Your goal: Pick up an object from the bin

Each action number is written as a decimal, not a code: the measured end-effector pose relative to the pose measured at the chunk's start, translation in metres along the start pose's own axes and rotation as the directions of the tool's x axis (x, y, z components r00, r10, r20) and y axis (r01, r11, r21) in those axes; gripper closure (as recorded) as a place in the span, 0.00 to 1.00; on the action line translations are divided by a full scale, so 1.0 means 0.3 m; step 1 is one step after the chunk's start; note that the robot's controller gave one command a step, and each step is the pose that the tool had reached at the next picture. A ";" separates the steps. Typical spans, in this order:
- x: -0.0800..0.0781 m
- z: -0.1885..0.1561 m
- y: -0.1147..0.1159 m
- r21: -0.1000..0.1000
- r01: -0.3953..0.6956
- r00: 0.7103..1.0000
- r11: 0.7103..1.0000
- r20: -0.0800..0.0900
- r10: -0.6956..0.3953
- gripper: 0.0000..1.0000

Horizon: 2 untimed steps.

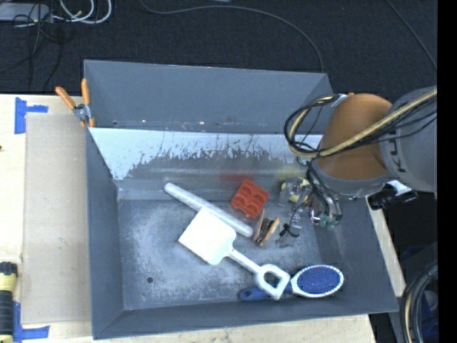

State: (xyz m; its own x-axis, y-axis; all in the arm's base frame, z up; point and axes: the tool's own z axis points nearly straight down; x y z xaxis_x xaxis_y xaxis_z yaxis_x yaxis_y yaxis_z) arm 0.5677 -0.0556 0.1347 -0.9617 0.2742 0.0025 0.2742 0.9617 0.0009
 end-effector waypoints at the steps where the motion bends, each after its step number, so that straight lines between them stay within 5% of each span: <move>1: -0.017 0.159 0.012 0.000 0.258 0.966 0.966 -0.002 -0.258 0.00; 2: -0.019 0.216 0.031 0.000 -0.270 0.963 0.963 -0.001 0.270 1.00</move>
Offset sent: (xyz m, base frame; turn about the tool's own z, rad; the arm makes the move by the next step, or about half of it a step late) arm 0.0079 0.0073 -0.0647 0.2735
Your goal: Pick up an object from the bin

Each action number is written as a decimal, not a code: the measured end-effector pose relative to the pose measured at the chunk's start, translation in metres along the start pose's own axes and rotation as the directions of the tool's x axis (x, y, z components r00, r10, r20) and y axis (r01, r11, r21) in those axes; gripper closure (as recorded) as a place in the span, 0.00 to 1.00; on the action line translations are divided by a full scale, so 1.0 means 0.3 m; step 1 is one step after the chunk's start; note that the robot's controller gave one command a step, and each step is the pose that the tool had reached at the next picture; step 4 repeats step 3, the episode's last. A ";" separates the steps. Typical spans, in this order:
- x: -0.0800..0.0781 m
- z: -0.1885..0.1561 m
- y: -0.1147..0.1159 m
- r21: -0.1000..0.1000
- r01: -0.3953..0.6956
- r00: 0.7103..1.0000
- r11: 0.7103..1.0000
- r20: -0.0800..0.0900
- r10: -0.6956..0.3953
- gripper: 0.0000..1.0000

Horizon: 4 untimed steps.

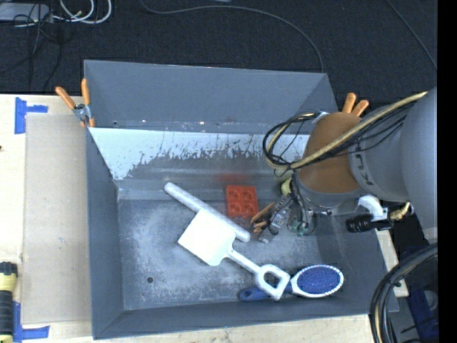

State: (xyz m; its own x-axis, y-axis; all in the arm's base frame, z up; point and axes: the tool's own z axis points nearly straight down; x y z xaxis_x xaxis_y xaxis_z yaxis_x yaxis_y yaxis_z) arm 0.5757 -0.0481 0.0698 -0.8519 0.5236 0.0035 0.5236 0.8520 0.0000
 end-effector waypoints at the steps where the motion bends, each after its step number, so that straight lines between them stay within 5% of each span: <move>1: 0.000 0.000 0.000 0.000 0.001 1.000 1.000 0.000 -0.001 1.00; 4: 0.004 -0.017 -0.001 0.002 0.002 1.000 1.000 -0.004 -0.002 1.00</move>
Offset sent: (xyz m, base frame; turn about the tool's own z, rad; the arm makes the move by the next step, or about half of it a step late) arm 0.0000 0.0000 0.0052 0.0000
